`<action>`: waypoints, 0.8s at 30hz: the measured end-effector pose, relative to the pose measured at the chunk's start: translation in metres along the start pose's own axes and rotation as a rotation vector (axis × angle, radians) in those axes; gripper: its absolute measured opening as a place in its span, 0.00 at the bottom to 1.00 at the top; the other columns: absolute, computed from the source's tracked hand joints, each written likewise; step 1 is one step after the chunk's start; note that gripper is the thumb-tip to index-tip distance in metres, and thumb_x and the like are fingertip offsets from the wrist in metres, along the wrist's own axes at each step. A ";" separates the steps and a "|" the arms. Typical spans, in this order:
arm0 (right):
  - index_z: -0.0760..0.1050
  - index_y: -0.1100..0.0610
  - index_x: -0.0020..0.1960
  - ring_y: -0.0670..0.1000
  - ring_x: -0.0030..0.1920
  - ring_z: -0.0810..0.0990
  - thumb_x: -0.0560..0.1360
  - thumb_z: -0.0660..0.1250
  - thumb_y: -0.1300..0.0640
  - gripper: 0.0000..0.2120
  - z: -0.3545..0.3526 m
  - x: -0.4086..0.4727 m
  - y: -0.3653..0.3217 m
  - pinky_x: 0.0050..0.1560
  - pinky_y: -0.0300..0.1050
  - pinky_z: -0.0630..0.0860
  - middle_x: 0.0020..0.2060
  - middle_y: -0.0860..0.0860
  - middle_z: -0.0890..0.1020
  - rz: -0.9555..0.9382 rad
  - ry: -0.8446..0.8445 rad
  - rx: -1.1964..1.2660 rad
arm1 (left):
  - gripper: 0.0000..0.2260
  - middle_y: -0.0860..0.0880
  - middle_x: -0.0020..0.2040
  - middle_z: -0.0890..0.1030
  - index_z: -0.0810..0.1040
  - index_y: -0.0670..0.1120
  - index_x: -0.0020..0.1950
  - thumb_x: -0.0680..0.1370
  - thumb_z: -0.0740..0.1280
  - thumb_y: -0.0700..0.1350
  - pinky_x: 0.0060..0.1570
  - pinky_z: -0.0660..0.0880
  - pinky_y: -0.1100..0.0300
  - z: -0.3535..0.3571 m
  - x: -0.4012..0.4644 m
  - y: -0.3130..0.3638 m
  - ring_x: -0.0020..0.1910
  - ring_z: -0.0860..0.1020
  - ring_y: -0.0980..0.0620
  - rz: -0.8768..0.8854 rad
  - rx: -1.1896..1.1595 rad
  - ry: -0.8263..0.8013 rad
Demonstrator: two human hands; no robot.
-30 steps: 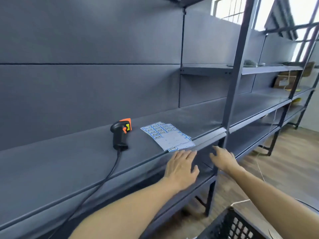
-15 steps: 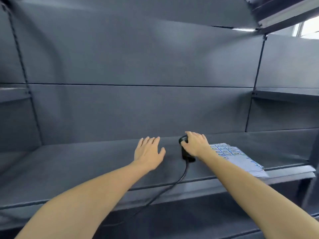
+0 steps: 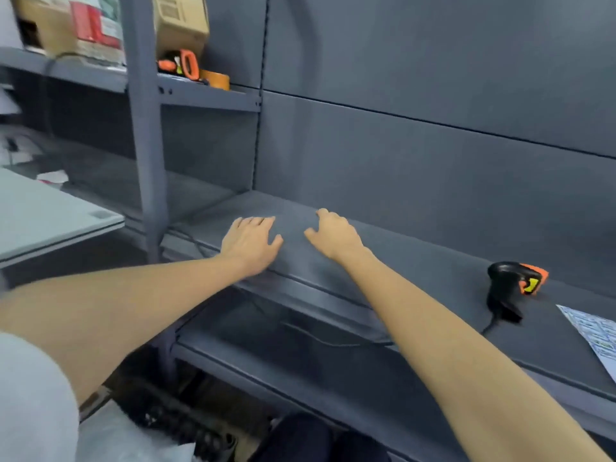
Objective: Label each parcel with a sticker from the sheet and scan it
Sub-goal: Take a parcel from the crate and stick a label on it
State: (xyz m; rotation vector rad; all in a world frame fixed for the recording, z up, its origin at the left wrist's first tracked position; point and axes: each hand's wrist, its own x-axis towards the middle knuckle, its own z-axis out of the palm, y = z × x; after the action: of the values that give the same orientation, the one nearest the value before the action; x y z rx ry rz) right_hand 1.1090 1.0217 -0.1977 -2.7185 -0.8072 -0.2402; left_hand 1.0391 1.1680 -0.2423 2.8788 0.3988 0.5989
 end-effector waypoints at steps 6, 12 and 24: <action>0.64 0.61 0.70 0.60 0.63 0.71 0.79 0.58 0.54 0.22 0.055 -0.012 -0.093 0.57 0.51 0.69 0.64 0.59 0.72 -0.227 -0.093 0.150 | 0.21 0.43 0.66 0.75 0.69 0.44 0.70 0.80 0.57 0.51 0.64 0.65 0.53 0.002 -0.074 -0.097 0.65 0.72 0.43 -0.225 0.013 0.033; 0.69 0.60 0.67 0.58 0.62 0.72 0.79 0.59 0.56 0.18 0.130 -0.043 -0.159 0.56 0.49 0.70 0.61 0.58 0.75 -0.386 -0.193 0.311 | 0.22 0.44 0.68 0.74 0.68 0.45 0.72 0.80 0.57 0.51 0.62 0.67 0.54 0.055 -0.161 -0.170 0.64 0.73 0.43 -0.462 -0.018 -0.082; 0.66 0.58 0.69 0.59 0.63 0.73 0.78 0.60 0.54 0.20 0.324 -0.116 -0.150 0.61 0.53 0.72 0.64 0.57 0.73 -0.263 -0.767 0.170 | 0.23 0.44 0.71 0.70 0.62 0.46 0.75 0.81 0.56 0.52 0.68 0.62 0.53 0.179 -0.314 -0.220 0.68 0.70 0.44 -0.869 -0.178 -0.376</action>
State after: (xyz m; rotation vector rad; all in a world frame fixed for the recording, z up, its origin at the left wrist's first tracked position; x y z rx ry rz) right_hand 0.9543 1.1881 -0.4959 -2.5100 -1.3000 0.8283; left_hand 0.7864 1.2640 -0.5678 2.2374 1.3205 -0.0579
